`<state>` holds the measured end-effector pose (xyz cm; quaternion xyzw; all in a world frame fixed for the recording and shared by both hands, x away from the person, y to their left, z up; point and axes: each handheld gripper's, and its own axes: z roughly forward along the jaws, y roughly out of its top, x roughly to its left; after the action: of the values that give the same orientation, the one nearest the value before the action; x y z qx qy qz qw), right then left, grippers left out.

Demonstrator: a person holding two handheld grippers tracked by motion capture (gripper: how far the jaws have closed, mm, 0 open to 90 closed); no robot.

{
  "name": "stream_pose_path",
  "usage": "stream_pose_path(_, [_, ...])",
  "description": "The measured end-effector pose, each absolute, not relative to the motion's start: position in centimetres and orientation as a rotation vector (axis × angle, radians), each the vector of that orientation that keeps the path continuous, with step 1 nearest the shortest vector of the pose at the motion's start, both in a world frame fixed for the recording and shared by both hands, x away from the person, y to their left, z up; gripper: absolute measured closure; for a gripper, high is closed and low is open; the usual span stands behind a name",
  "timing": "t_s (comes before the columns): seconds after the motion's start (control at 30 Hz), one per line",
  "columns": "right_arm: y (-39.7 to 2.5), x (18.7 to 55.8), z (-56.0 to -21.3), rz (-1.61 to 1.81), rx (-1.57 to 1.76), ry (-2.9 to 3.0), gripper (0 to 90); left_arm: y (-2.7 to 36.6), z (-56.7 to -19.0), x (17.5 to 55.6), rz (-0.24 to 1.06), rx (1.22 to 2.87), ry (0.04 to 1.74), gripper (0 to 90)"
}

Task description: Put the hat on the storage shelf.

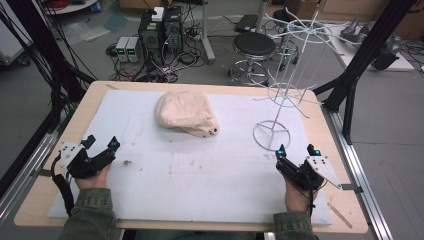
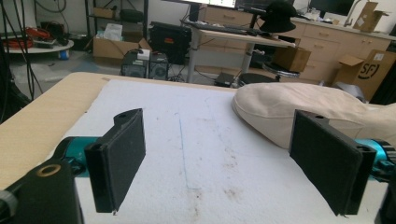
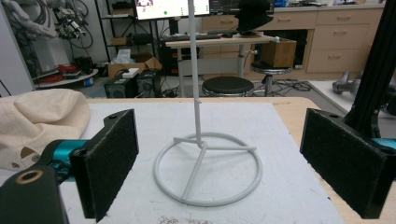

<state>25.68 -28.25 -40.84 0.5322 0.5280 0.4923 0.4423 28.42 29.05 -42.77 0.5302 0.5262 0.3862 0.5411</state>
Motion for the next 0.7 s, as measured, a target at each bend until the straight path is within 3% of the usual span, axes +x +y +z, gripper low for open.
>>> stream_pose_path(0.7, [-28.45,25.70,-40.81,1.220,1.326,1.300,10.7,28.21,-41.95,28.53,0.914,1.273,1.212,20.3])
